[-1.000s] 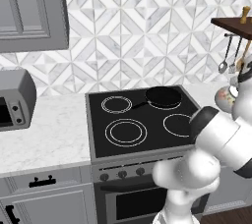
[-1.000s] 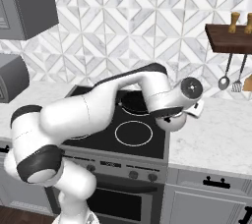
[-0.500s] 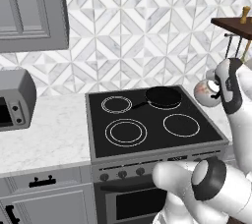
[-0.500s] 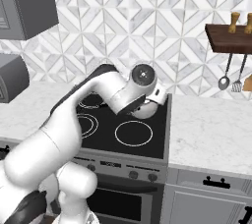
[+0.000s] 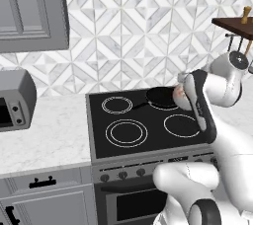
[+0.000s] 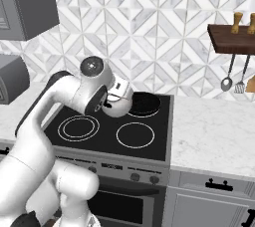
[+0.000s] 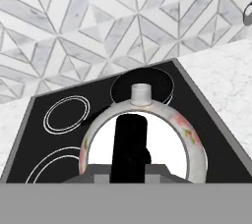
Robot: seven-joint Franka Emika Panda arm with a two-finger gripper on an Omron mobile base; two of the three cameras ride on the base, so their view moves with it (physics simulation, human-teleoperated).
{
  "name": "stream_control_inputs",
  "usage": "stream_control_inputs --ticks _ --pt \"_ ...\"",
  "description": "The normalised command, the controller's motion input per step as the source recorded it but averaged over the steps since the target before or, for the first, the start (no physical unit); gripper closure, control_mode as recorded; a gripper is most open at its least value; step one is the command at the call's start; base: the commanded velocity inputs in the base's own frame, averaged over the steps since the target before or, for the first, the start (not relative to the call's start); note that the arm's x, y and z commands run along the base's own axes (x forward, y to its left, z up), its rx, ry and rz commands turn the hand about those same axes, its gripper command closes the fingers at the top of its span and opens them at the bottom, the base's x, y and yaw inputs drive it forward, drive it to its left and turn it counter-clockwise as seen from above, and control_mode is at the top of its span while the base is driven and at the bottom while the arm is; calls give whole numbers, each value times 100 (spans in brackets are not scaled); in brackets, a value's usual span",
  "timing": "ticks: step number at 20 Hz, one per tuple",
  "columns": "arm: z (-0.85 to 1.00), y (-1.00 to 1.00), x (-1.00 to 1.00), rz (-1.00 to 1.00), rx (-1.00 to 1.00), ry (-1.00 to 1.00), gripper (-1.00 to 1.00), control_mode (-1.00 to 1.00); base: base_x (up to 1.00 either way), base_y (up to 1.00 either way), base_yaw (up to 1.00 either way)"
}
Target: Pick the kettle from the counter and place it on a stove burner. Then turn the burner on.
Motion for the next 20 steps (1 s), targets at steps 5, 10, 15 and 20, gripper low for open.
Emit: stream_control_inputs --ticks 5,10,15,20 --pt "0 100 -4 0 -8 11 100 -100 0 0 0" --pt "0 100 -5 0 -4 12 100 -100 0 0 0" --pt "-1 100 0 0 0 23 100 -100 0 0 0" --pt "-21 65 8 1 1 24 100 -100 0 0 0"
